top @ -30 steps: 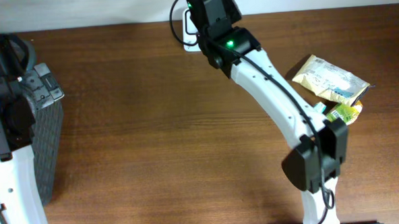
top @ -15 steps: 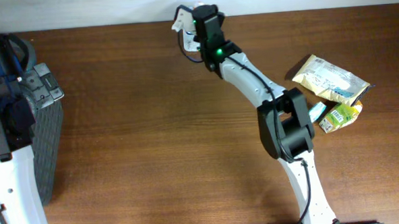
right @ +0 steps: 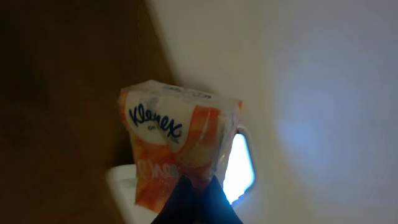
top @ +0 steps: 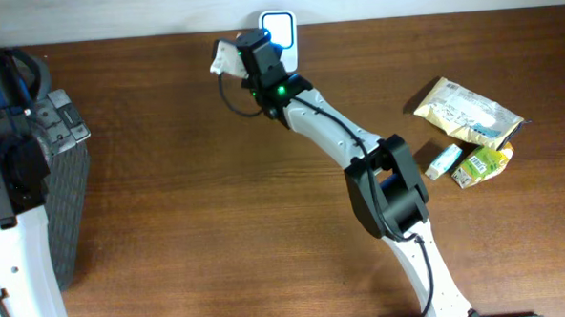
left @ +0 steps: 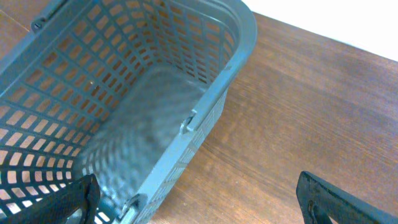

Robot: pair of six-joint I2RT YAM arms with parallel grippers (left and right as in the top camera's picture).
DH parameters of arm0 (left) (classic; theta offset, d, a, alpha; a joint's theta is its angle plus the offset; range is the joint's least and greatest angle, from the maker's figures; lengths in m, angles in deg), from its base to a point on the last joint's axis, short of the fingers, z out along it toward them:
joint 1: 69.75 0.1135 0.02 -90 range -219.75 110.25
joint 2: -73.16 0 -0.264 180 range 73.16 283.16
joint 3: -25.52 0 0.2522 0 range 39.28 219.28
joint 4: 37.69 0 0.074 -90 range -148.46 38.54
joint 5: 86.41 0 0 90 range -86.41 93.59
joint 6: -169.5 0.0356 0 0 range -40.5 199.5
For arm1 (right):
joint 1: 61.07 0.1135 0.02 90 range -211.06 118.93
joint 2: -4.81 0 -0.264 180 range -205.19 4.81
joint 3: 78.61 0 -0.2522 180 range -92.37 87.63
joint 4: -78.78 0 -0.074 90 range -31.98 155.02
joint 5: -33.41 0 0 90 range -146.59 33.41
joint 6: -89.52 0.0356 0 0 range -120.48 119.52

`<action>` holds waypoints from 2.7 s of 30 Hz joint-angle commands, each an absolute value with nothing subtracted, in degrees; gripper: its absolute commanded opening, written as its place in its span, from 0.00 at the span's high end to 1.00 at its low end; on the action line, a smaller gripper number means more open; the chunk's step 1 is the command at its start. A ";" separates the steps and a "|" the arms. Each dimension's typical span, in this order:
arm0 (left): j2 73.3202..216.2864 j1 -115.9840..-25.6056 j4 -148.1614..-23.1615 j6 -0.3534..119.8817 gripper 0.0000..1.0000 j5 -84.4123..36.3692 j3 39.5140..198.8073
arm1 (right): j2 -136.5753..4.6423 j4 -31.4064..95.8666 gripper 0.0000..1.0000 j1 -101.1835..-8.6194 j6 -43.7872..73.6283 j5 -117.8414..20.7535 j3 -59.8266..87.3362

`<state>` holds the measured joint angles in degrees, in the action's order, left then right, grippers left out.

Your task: Scan the item barcode

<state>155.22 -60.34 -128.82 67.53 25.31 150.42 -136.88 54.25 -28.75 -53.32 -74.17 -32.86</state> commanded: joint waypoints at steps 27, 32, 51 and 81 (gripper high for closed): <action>155.00 -60.10 -128.75 67.62 0.01 25.88 150.77 | -121.91 -21.64 0.61 -79.59 10.11 -60.18 -32.48; 155.00 -60.10 -128.73 67.62 0.01 25.88 150.77 | -117.78 -25.48 0.01 -79.13 0.89 -49.25 -36.05; 155.00 -60.10 -128.73 67.60 0.01 25.88 150.77 | -68.27 -20.32 0.01 -62.15 -0.69 -48.29 -31.43; 155.00 -60.10 -128.73 67.62 0.01 25.88 150.77 | 4.60 60.50 0.01 -58.08 -1.10 -55.37 87.31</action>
